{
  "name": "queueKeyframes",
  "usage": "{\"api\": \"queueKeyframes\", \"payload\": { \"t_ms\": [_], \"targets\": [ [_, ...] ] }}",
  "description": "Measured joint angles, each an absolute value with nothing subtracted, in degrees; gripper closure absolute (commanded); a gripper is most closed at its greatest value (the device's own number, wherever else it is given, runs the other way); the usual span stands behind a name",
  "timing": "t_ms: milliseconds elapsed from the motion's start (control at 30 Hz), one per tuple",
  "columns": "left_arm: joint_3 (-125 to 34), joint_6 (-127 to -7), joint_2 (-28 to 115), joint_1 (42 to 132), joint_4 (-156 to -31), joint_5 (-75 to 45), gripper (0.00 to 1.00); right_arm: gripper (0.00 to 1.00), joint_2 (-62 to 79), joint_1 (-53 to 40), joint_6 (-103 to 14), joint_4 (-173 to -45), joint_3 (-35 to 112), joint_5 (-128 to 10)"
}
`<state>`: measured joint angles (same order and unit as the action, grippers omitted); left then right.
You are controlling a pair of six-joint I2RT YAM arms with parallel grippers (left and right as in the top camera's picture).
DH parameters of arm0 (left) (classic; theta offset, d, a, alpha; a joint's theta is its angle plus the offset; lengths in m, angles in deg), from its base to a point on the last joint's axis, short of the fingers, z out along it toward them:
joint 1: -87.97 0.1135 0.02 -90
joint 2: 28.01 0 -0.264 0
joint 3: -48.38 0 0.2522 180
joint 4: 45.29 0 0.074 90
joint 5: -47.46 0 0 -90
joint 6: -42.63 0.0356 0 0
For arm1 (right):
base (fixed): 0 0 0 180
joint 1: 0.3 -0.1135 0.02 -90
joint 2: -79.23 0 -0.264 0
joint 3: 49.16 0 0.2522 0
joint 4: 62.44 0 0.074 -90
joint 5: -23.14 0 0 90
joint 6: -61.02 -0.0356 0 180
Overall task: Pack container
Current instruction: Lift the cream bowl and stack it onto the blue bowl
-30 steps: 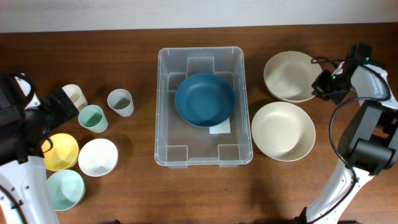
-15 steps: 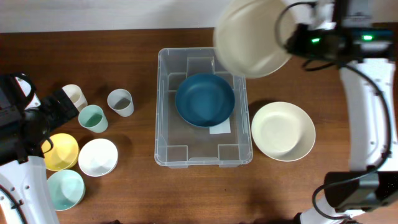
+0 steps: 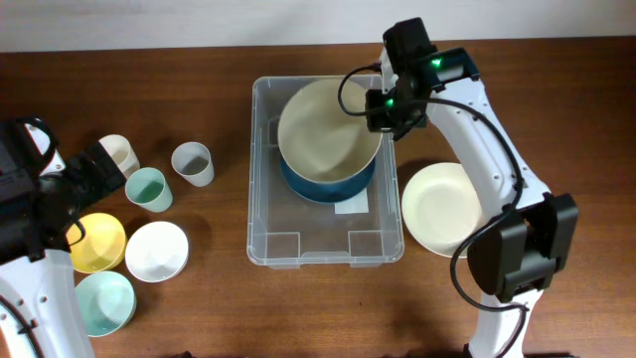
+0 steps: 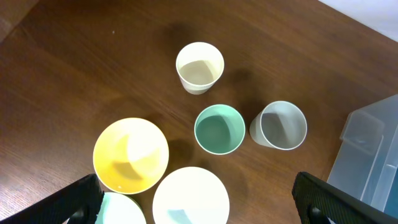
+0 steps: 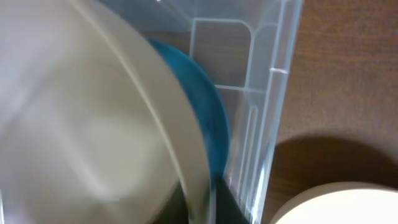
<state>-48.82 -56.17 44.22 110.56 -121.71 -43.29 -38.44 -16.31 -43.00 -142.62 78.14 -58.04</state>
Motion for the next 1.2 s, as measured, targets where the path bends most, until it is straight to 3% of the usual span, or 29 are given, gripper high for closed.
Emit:
{"api": "queueKeyframes", "payload": {
  "t_ms": [33, 67, 233, 367, 500, 800, 1033, 1200],
  "targets": [
    [-48.8, -56.2, 44.2, 110.6, -121.7, -43.3, 0.01, 0.52, -38.4, -16.3, -43.0, -142.5, 78.1, -58.3],
    [-48.8, -56.2, 44.2, 110.6, -121.7, -43.3, 0.01, 0.45, -38.4, -16.3, -42.7, -142.3, 78.2, -58.7],
    [-48.8, -56.2, 44.2, 110.6, -121.8, -43.3, 0.00, 0.43, -38.4, -16.2, -42.5, -143.5, 79.0, -61.1],
    [-48.8, -56.2, 44.2, 110.6, -121.8, -43.3, 0.01, 0.25, -37.5, -14.7, -44.1, -147.2, 83.7, -64.0],
    [-48.8, -56.2, 44.2, 110.6, -121.8, -43.3, 0.01, 0.07, -30.1, -5.1, -49.9, -149.7, 87.3, -65.2],
    [-48.8, -56.2, 44.2, 110.6, -121.8, -43.3, 0.01, 0.05, -17.9, 25.0, -58.0, -166.3, 89.4, -62.0],
    [-48.8, -56.2, 44.2, 110.6, -121.8, -43.1, 0.01, 0.05, -16.7, 30.2, -52.9, -173.1, 82.9, -57.2],
    [-48.9, -56.2, 44.3, 110.6, -121.6, -43.1, 0.01, 0.01, -5.6, 30.1, -50.6, -169.1, 62.8, -55.3]
  ]
}}
